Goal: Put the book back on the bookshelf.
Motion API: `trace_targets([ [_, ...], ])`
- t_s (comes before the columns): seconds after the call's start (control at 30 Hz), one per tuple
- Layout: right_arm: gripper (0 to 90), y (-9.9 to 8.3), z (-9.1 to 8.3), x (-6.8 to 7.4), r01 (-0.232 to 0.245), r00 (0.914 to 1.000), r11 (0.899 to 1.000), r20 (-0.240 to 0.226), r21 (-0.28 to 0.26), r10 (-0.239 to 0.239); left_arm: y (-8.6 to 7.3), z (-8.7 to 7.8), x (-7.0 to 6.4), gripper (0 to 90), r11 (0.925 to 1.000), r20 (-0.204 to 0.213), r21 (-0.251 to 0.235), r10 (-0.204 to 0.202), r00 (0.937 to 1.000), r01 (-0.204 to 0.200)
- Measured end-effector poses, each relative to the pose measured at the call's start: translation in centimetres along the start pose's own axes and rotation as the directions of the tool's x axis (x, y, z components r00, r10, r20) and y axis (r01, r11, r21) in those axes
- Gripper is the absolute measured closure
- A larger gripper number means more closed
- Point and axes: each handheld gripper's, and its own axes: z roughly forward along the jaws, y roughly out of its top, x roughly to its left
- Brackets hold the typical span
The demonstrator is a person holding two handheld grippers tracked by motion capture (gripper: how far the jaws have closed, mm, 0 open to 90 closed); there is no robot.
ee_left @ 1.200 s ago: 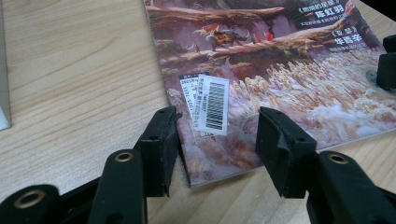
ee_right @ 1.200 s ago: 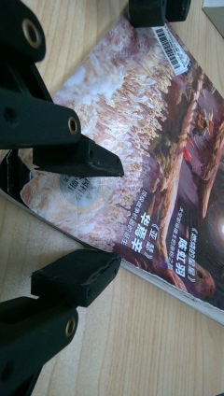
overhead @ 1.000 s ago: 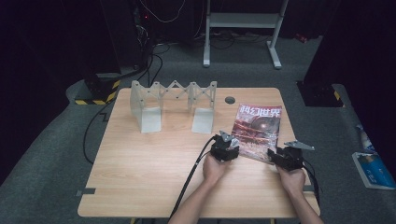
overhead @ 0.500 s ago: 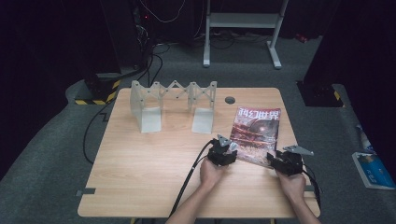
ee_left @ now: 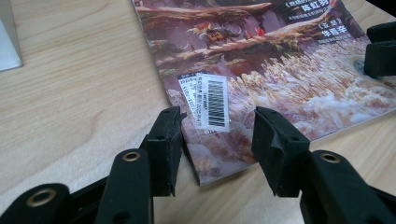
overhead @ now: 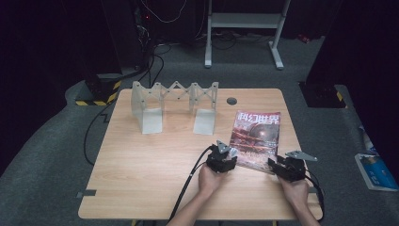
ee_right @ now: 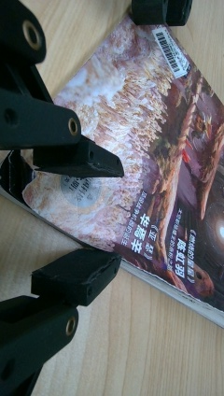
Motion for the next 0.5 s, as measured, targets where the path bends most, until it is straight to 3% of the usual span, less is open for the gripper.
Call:
trace_targets([
  [0.5, 52.4, -1.2, -1.3, 1.2, 0.021, 0.9991, 1.000, -0.036, 0.011, -0.021, -1.8, -2.4, -0.8, 53.7, 0.9996, 0.020, 0.028, 0.008, 0.9998, -0.009],
])
